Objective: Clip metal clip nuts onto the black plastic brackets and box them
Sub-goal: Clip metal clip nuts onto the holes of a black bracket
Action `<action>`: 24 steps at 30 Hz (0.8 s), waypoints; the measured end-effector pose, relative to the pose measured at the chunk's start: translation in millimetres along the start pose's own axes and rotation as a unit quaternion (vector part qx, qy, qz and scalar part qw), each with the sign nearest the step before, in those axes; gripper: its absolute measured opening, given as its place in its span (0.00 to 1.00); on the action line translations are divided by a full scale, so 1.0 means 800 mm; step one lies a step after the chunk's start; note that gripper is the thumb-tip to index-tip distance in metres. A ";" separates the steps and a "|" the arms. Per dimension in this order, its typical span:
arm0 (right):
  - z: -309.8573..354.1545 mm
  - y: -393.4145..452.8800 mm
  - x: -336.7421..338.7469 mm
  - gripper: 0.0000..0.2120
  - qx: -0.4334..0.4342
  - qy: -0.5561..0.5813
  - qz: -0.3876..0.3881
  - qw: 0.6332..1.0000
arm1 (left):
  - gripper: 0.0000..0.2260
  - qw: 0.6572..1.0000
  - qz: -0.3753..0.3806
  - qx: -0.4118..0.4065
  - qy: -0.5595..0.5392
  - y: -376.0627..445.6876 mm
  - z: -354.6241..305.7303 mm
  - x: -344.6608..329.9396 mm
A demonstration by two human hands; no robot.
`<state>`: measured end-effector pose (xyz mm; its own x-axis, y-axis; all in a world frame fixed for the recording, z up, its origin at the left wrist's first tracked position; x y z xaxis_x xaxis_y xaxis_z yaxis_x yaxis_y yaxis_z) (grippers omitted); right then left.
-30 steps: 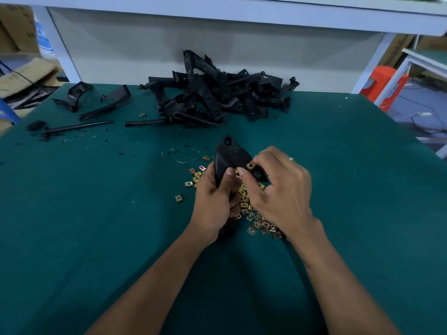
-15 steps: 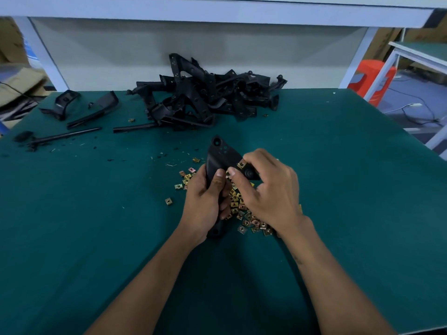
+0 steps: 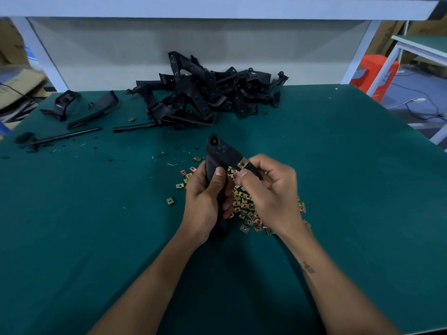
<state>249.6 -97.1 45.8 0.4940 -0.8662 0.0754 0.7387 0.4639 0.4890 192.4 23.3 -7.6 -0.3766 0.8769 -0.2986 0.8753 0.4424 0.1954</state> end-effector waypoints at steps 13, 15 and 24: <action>0.013 -0.003 -0.006 0.09 -0.001 0.035 -0.004 0.999 | 0.10 0.997 -0.035 -0.073 0.019 -0.003 -0.015 -0.002; 0.001 0.005 0.001 0.11 -0.069 0.072 -0.002 0.995 | 0.10 0.993 -0.042 -0.091 0.060 -0.003 -0.018 0.001; -0.004 0.008 0.003 0.10 -0.117 0.134 0.018 0.984 | 0.08 0.972 -0.063 -0.147 0.171 -0.003 -0.026 0.004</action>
<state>256.9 -95.4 46.8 0.6020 -0.7825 -0.1590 0.7883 0.5508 0.2743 182.7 28.6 10.6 -0.5979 0.8014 -0.0191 0.7101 0.5405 0.4512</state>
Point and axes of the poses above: each hand's wrist, its own y-axis towards the middle knuckle, its own x-axis out of the back of the hand, z = x × y, the point moved 6 cm from there along y, towards the middle knuckle, and after that the axes turned 2 degrees about y, right-handed, at the moved point
